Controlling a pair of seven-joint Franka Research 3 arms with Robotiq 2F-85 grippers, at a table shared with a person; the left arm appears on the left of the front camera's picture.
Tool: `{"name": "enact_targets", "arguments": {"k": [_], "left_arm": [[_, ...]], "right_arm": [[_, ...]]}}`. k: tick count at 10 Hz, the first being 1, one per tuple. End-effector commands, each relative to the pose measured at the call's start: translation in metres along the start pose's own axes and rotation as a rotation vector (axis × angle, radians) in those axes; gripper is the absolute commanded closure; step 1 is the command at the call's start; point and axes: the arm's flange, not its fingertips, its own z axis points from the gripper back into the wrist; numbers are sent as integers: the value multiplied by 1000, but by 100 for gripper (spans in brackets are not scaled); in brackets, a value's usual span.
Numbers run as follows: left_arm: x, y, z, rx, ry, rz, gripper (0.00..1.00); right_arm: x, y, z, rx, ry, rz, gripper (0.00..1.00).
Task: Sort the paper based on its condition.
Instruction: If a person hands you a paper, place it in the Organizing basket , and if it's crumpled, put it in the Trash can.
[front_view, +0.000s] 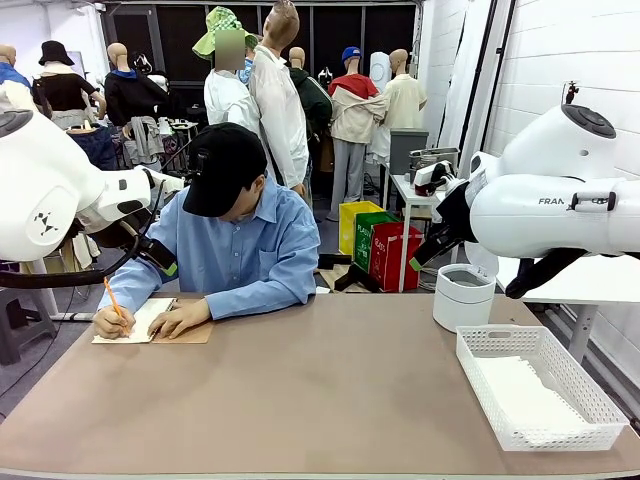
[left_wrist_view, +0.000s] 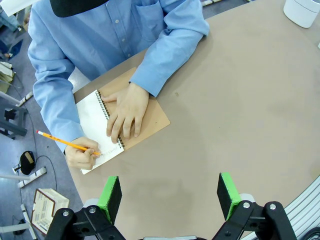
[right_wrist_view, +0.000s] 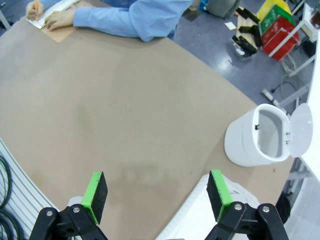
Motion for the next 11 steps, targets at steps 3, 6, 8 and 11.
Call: {"name": "enact_targets", "arguments": {"k": [3, 6, 8, 11], "left_arm": [[0, 1, -1, -1, 2, 1, 0], [0, 1, -1, -1, 2, 1, 0], [0, 1, -1, -1, 2, 1, 0], [0, 1, -1, -1, 2, 1, 0]], "right_arm": [[0, -2, 1, 1, -2, -4, 0], [0, -2, 1, 1, -2, -4, 0], [0, -2, 1, 1, -2, -4, 0], [0, -2, 1, 1, -2, -4, 0]]}}
